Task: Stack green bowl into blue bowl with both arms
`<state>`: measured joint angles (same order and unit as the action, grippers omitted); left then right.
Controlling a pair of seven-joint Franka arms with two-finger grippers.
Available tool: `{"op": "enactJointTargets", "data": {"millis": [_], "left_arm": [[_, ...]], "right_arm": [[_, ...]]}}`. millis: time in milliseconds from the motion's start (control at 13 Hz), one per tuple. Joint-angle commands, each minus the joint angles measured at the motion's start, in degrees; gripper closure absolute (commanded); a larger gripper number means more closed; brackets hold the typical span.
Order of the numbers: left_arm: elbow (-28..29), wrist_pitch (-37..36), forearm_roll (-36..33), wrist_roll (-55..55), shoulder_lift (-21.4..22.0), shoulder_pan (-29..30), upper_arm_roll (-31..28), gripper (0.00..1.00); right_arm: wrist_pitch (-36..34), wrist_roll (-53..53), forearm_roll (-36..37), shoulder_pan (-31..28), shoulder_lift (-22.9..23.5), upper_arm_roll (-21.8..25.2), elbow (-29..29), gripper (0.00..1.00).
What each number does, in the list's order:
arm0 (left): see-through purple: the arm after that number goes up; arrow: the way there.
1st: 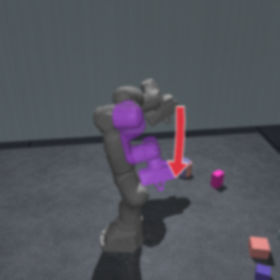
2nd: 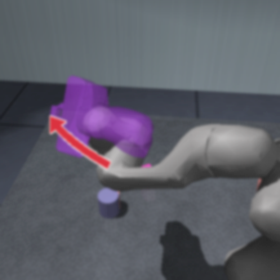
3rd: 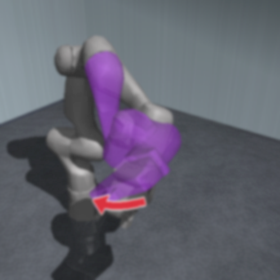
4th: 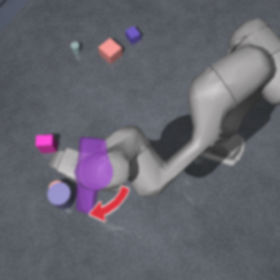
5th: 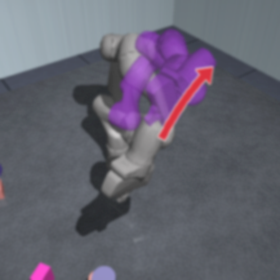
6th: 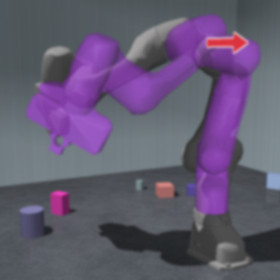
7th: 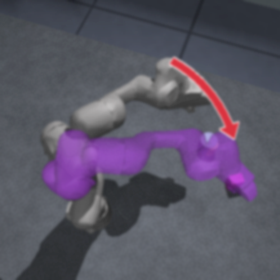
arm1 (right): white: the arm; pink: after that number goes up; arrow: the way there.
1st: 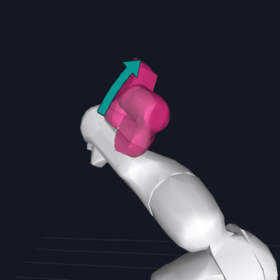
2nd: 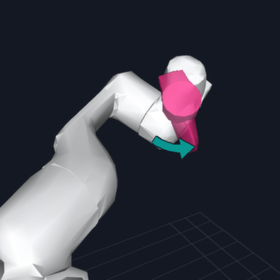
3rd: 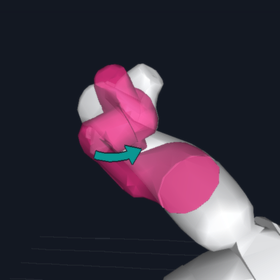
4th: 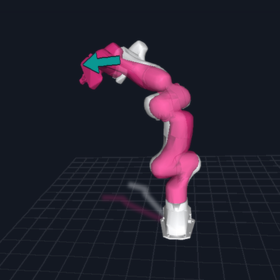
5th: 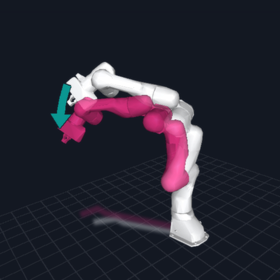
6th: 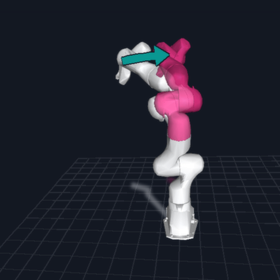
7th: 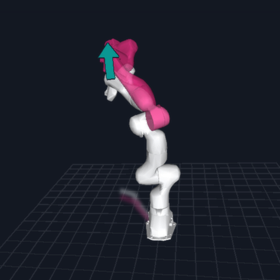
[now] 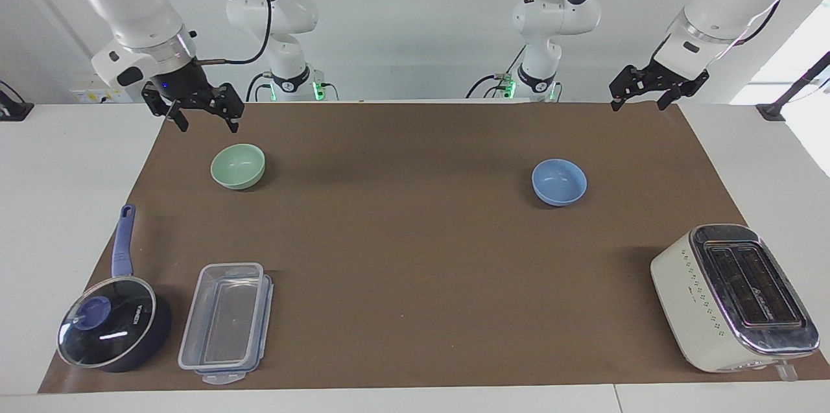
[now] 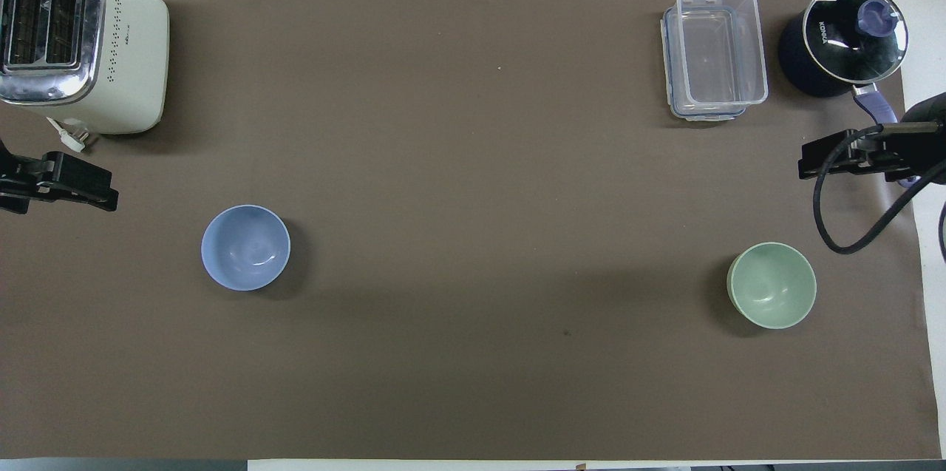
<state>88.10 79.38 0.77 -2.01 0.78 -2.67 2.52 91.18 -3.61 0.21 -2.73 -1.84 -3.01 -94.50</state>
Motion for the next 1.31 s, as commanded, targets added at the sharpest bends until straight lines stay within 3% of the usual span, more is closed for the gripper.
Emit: {"op": "enactJointTargets", "data": {"millis": [0,846,1077,1231], "left_arm": [[0.2,0.8,0.6,0.0,0.6,-0.4,-0.1,0.00],[2.8,3.3,0.7,-0.1,2.0,-0.4,-0.2,0.00],[13.5,11.9,0.8,0.2,5.7,0.1,-0.2,0.00],[19.7,17.0,0.7,2.5,6.6,0.2,-0.2,0.00]], "right_arm": [[-0.1,0.7,0.7,-0.6,-1.2,-0.4,-0.8,0.00],[0.4,1.1,0.4,-0.6,-1.3,-0.2,-1.4,0.00],[0.7,1.5,0.3,-0.7,-2.1,-0.1,-3.1,0.00],[3.7,1.6,0.3,-1.2,-3.9,0.0,-7.2,0.00]]}}
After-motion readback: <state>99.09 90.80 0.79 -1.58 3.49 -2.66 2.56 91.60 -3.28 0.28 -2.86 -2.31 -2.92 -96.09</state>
